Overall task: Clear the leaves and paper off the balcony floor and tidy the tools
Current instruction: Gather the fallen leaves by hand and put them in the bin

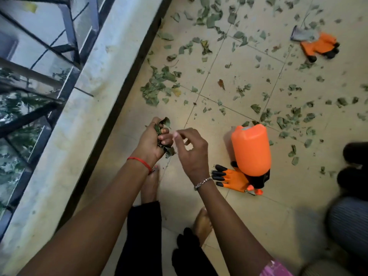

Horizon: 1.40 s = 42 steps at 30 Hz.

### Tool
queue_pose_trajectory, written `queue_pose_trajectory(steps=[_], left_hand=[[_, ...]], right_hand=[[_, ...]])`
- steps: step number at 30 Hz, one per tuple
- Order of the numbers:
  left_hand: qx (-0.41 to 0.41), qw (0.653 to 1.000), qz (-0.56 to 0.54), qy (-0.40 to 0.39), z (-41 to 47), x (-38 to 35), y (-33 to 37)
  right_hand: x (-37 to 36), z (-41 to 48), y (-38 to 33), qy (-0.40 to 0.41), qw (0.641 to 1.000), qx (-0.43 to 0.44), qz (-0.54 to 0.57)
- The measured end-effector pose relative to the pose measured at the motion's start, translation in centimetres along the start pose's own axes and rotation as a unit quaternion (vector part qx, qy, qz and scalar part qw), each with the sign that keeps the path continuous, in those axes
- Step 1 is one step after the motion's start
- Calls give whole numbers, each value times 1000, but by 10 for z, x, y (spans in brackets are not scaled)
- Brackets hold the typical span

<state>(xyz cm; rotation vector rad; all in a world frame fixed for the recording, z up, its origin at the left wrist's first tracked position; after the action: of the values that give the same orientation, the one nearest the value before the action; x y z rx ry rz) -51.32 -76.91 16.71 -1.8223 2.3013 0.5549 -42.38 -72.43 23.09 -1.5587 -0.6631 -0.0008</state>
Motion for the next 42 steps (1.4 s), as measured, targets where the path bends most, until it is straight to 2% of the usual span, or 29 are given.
queue_pose_trajectory(steps=[4, 7, 12, 16, 18, 20, 22, 24, 27, 31, 33, 36, 40, 42], left_hand=[[9, 993, 115, -24, 43, -5, 12], [4, 982, 185, -38, 95, -4, 17], [-27, 970, 229, -70, 197, -3, 28], [-64, 963, 243, -102, 261, -10, 41], [-83, 958, 250, -117, 285, -14, 47], [-93, 954, 256, -122, 298, -18, 51], [-103, 954, 255, -120, 309, -19, 54], [-118, 954, 246, -122, 318, -21, 60], [-127, 950, 242, -150, 327, -35, 65], [-159, 930, 270, -190, 321, -50, 77], [-182, 920, 285, -197, 311, -50, 86], [-181, 932, 260, -178, 301, -34, 97], [-181, 941, 244, -150, 294, -3, 105], [-186, 942, 237, -150, 292, 8, 113]], right_hand=[[5, 24, 88, 154, 975, -156, 22], [-11, 44, 161, 201, 953, -227, 14], [-25, 105, 248, 195, 954, -191, -121], [-8, 138, 311, 212, 922, -195, -257], [-4, 152, 331, 244, 902, -209, -289], [-12, 163, 332, 269, 893, -197, -301], [-31, 171, 323, 263, 903, -150, -306], [-54, 176, 313, 229, 914, -92, -321], [-74, 187, 307, 193, 912, -40, -360], [-100, 202, 296, 120, 918, 48, -374], [-100, 209, 285, 113, 920, 90, -363], [-70, 226, 279, 158, 906, 74, -386], [-37, 257, 298, 182, 915, -45, -357], [-44, 268, 302, 170, 922, -66, -341]])
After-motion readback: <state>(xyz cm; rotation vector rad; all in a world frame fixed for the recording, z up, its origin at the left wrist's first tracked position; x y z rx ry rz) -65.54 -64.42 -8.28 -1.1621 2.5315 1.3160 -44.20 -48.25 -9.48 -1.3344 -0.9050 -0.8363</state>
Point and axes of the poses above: each hand's wrist, its own z-axis towards the middle knuckle, its own x-axis out of the back of the hand, y = z × x, the point moved 8 cm from there along z, towards the middle knuckle
